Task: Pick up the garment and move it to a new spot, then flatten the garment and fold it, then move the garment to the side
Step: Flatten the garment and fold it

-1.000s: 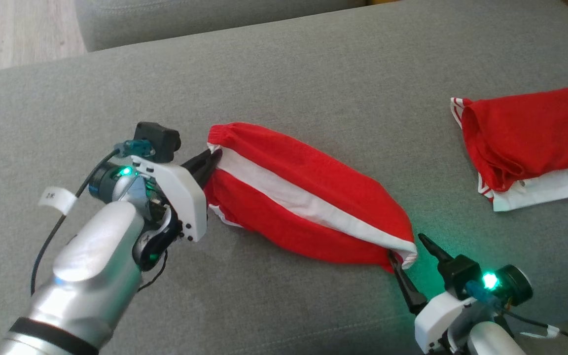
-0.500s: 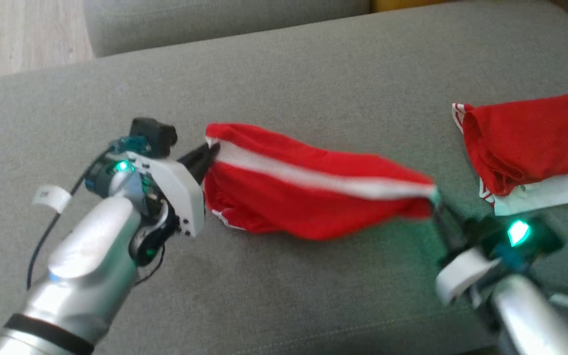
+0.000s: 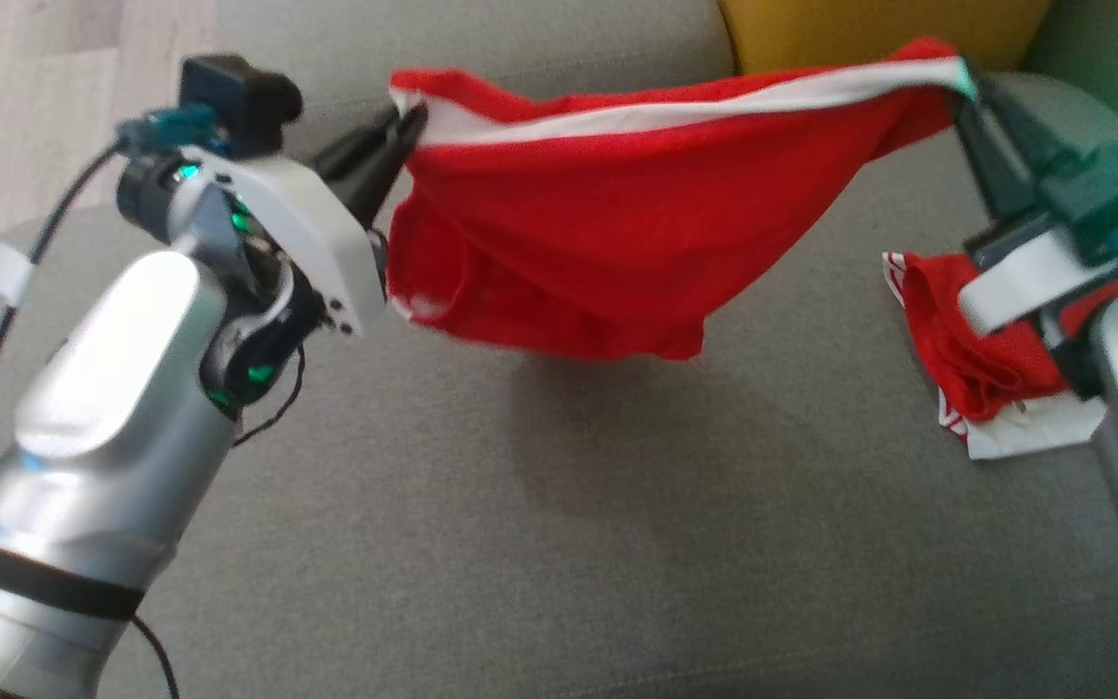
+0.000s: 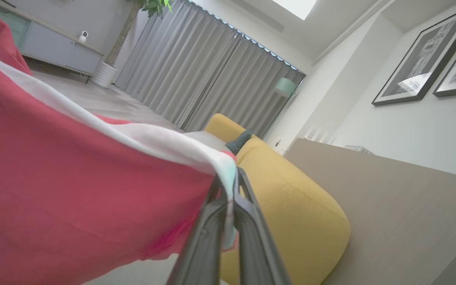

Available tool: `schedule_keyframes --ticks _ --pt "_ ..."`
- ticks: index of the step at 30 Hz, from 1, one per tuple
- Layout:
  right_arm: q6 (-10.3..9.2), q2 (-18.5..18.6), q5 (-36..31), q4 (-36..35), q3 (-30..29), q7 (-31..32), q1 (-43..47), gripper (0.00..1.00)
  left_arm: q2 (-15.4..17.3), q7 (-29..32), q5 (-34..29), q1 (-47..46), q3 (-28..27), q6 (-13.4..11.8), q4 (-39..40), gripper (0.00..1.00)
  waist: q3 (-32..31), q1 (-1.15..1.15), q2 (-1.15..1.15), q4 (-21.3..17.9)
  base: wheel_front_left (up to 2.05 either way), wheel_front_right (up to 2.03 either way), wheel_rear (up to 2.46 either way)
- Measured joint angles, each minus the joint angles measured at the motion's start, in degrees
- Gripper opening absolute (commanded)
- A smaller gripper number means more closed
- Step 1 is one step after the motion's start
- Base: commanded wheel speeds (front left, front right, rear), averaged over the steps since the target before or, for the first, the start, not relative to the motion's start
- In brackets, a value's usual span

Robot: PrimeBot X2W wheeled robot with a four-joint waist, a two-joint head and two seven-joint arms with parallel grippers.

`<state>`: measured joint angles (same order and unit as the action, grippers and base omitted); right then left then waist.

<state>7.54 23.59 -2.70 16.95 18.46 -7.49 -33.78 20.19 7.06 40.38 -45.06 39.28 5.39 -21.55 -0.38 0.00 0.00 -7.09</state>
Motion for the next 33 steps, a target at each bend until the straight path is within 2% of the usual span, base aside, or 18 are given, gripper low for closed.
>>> schedule_keyframes --ticks 3,9,14,19,23,27,30,33 --pt "0.0 0.5 1.5 -0.7 -0.3 1.5 -1.1 0.0 -0.2 0.0 3.3 0.2 -2.5 -1.2 1.9 0.0 -1.0 0.0 0.0 0.8 0.0 0.0 0.0" --pt "0.0 1.0 3.6 -3.1 0.0 4.5 0.1 0.0 0.0 0.5 4.8 2.2 -3.3 -3.1 6.5 0.0 -2.5 0.0 0.0 2.6 0.0 0.0 0.0" --pt "0.0 1.2 7.7 -5.5 -0.2 10.0 5.4 0.0 0.1 3.8 8.7 6.4 -4.6 -5.3 10.4 0.0 -2.7 0.0 0.0 3.7 0.0 0.0 0.0" --pt "0.0 3.3 8.2 -7.2 0.5 12.1 4.3 0.0 1.3 6.0 9.3 5.9 -5.4 -6.8 11.1 0.0 -1.2 0.0 0.0 4.0 0.0 0.0 0.0" --pt "0.0 4.8 9.6 -6.3 4.7 13.2 -4.3 0.0 1.3 8.5 10.9 1.3 -7.1 -7.5 8.5 0.0 1.5 0.0 0.0 4.0 0.0 0.0 0.0" --pt "0.0 5.1 11.1 0.1 11.5 12.9 -19.4 0.0 1.3 10.0 10.4 -8.9 -8.7 -7.7 2.7 0.0 5.7 0.0 0.0 3.5 0.0 0.0 0.0" --pt "0.0 2.9 11.7 7.8 14.3 10.4 -31.1 0.0 1.1 9.6 8.9 -17.8 -10.3 -7.6 -3.1 0.0 9.3 0.0 0.0 2.8 0.0 0.0 0.0" --pt "0.0 -0.4 9.7 16.8 14.3 6.1 -41.9 0.0 0.7 6.0 5.7 -27.7 -10.7 -7.3 -9.3 0.0 12.9 0.01 0.0 2.0 0.0 0.0 0.0"
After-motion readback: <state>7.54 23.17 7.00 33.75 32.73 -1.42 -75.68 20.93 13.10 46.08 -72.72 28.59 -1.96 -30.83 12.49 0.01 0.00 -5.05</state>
